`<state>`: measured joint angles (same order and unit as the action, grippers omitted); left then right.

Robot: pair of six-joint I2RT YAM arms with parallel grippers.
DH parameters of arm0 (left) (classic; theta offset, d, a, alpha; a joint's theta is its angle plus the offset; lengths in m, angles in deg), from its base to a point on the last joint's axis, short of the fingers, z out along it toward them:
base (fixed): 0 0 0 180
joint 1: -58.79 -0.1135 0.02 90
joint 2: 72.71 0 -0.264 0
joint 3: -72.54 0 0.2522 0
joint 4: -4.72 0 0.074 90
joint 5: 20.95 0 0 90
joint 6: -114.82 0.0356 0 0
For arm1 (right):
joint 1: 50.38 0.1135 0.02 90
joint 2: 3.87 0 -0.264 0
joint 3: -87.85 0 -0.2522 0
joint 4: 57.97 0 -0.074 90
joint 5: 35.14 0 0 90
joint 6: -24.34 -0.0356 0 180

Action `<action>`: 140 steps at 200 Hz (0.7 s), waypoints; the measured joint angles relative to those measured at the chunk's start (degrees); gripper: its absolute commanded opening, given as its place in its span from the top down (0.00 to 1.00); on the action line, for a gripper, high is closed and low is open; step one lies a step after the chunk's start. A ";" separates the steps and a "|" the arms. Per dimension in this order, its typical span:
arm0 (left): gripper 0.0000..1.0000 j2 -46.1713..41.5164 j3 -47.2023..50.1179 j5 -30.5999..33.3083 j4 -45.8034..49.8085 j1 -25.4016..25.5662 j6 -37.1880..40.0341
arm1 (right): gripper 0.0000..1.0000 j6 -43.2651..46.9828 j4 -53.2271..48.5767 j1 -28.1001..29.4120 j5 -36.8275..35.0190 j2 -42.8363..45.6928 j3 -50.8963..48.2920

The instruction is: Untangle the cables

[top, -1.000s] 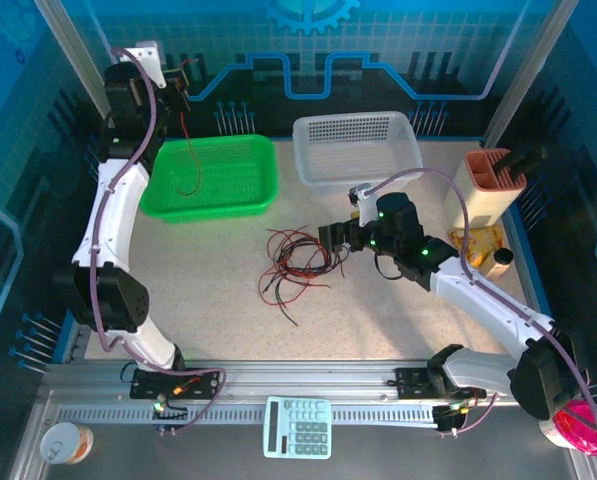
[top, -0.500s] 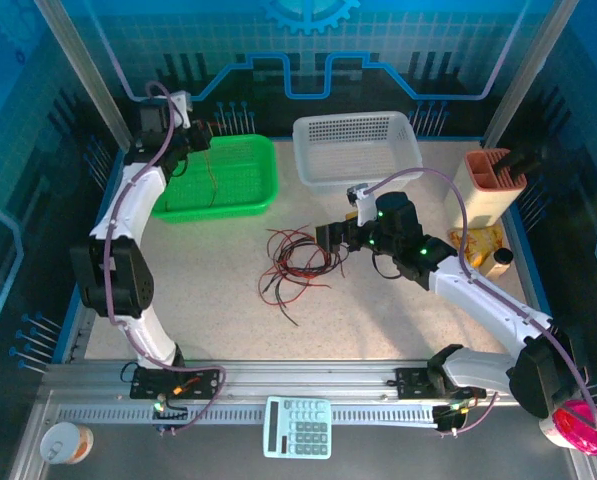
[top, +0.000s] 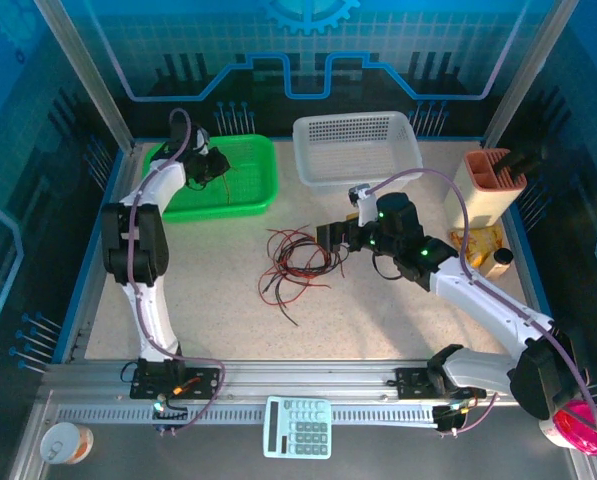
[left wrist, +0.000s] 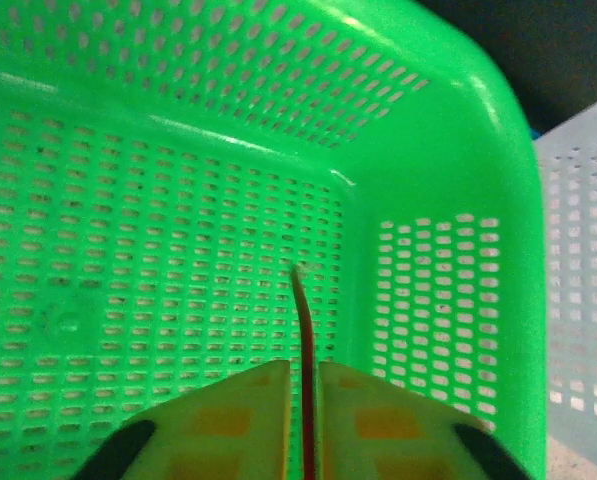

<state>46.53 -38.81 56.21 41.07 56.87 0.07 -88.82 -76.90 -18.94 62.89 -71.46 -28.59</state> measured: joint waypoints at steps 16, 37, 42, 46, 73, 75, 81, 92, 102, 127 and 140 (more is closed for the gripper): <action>0.55 1.44 -2.51 1.60 2.71 0.04 1.20 | 0.00 -0.04 -0.46 0.00 -0.04 0.35 -0.39; 0.31 2.49 -5.77 4.39 5.77 0.04 2.60 | 0.00 -0.04 -0.57 0.00 -0.07 0.61 -0.70; 0.27 2.56 -6.34 5.14 6.38 0.04 3.17 | 0.00 -0.04 -0.66 0.00 -0.07 0.63 -0.72; 0.25 2.56 -6.78 5.81 6.86 0.04 3.04 | 0.00 -0.04 -0.70 0.00 -0.07 0.63 -0.74; 0.14 2.56 -9.16 10.23 9.55 0.04 5.38 | 0.00 -0.04 -0.85 0.00 -0.07 0.81 -0.74; 0.14 2.56 -9.33 10.51 9.73 0.04 5.70 | 0.00 -0.04 -0.85 0.00 -0.07 0.83 -0.74; 0.13 2.56 -9.86 11.21 10.32 0.04 6.10 | 0.00 -0.04 -0.85 0.00 -0.07 0.87 -0.74; 0.12 2.56 -10.78 12.31 11.23 0.04 7.19 | 0.00 -0.04 -0.83 0.00 -0.07 0.94 -0.74; 0.11 2.56 -11.63 13.03 11.96 0.04 7.74 | 0.00 -0.04 -0.85 0.02 -0.07 0.98 -0.74; 0.08 2.56 -13.44 13.51 12.96 0.04 8.55 | 0.00 -0.04 -0.90 0.04 -0.09 1.05 -0.74; 0.05 2.54 -13.70 13.49 12.94 0.04 8.59 | 0.00 -0.04 -1.14 0.04 -0.11 1.05 -0.74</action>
<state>49.07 -52.51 69.70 54.01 56.92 8.66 -88.86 -78.03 -18.90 62.78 -70.41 -29.33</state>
